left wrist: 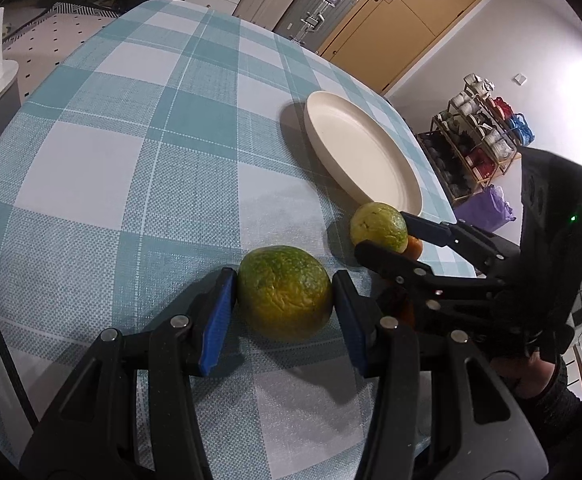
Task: Organize fruits
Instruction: 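Carry both green citrus fruits over the cream plate with both tools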
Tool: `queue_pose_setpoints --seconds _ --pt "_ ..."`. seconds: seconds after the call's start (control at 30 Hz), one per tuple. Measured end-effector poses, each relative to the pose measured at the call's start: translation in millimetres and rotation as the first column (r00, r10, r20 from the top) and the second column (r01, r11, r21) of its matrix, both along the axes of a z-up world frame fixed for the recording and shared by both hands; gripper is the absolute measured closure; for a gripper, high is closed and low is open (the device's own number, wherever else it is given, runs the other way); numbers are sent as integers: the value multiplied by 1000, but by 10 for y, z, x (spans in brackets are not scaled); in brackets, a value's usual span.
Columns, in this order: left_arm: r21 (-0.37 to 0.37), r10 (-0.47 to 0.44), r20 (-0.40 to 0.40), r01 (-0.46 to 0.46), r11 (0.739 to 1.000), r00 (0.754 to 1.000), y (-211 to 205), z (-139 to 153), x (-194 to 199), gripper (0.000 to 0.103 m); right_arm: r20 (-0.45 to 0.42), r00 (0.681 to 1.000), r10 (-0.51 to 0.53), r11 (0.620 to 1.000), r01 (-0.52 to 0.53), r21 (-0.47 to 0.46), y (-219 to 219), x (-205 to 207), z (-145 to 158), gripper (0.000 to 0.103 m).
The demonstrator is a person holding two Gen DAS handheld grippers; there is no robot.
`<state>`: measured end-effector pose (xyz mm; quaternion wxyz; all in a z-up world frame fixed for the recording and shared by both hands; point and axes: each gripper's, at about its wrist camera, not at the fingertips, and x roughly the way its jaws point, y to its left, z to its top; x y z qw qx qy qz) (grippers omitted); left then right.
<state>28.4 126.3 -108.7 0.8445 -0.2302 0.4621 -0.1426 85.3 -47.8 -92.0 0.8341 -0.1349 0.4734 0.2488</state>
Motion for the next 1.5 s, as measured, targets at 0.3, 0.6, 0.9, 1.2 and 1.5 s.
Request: queue_pose_setpoints --seconds 0.3,0.6,0.9,1.2,1.5 --pt "-3 1 -1 -1 1000 1000 -7 -4 0 57 -29 1000 -6 999 5 -53 16 -3 -137 53" --pt "5 2 -4 -2 1000 1000 -20 11 4 57 -38 999 -4 999 6 34 -27 -41 -82 54" --pt "30 -14 23 13 999 1000 -101 162 65 57 -24 999 -29 985 32 167 -198 -36 114 54" --pt "44 -41 40 40 998 998 -308 374 342 57 -10 998 -67 955 67 288 -515 56 266 54" --pt "50 -68 70 65 997 995 -528 654 838 57 31 995 -99 934 83 346 -869 265 435 54"
